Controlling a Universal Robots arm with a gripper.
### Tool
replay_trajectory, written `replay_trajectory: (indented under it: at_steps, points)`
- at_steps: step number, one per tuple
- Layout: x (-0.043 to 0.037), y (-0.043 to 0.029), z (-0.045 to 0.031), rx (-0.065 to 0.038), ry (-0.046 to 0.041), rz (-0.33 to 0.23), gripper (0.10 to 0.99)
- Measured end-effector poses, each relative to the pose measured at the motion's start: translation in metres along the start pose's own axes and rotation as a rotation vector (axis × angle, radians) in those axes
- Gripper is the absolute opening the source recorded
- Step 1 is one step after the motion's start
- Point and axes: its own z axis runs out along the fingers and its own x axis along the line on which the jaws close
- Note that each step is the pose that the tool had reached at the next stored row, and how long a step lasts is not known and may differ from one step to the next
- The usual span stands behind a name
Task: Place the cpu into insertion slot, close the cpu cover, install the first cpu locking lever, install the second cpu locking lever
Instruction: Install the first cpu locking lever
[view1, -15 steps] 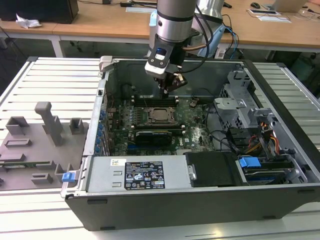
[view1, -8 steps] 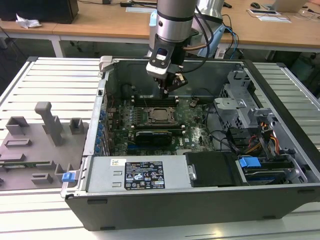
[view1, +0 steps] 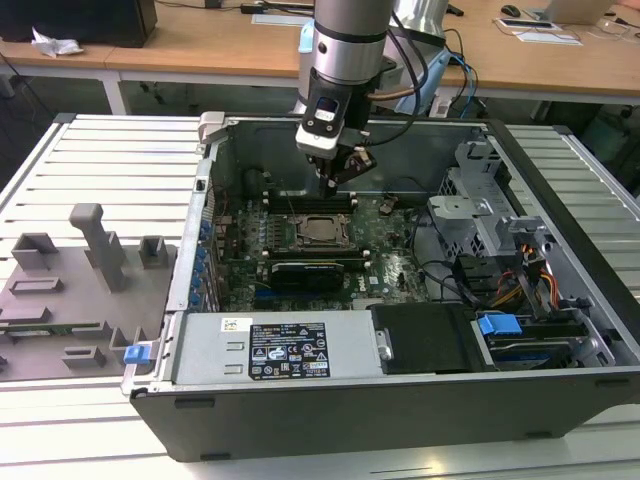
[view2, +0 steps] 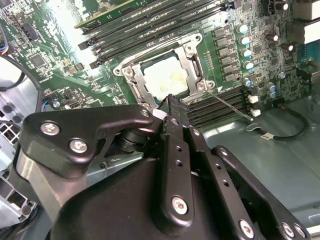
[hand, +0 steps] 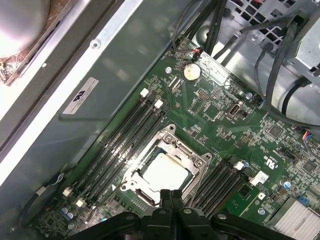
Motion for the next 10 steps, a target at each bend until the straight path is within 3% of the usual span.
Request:
replay_trajectory:
  at_steps: [10]
  points:
    - [0.0, 0.0, 0.0, 0.001, -0.0002, -0.043, 0.106]
